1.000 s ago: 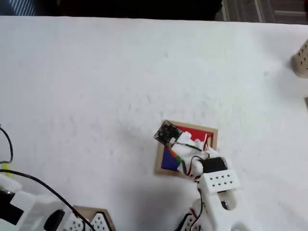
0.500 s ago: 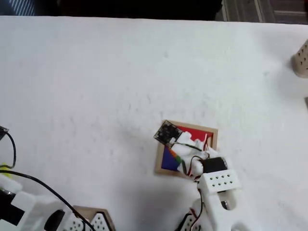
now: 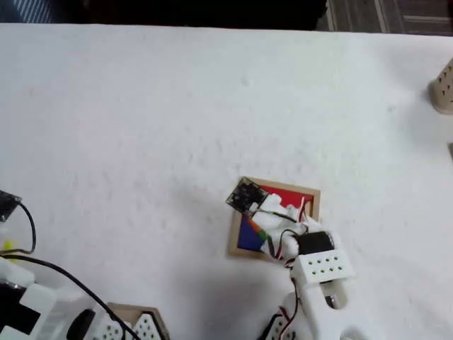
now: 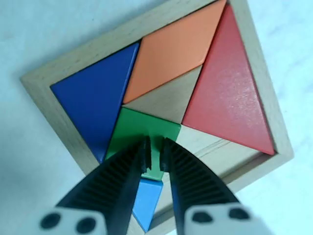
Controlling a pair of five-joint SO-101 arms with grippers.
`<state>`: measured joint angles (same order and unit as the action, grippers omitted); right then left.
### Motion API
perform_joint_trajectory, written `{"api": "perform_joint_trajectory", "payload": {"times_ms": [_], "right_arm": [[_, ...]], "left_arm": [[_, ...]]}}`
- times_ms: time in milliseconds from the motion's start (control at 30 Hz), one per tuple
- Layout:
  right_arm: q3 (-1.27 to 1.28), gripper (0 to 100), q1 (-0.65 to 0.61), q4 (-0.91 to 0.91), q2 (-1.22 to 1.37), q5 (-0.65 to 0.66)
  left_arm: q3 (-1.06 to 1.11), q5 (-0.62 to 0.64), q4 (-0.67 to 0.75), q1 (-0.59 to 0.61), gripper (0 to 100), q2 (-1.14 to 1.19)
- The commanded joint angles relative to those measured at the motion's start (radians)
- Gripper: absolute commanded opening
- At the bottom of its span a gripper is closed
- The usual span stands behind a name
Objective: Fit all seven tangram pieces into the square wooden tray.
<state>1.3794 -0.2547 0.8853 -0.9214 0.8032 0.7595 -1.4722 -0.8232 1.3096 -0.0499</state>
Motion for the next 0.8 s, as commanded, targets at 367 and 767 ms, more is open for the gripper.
{"api": "perform_joint_trajectory", "payload": {"times_ms": [367, 767], "right_arm": [[0.0, 4.5, -0.002, 0.008, 0.004, 0.011], [0.0, 4.5, -0.002, 0.008, 0.004, 0.009]], "left_arm": [[0.018, 0.281, 0.074, 0.01, 30, 0.002], [0.021, 0.281, 0.003, 0.015, 19, 0.128]]}}
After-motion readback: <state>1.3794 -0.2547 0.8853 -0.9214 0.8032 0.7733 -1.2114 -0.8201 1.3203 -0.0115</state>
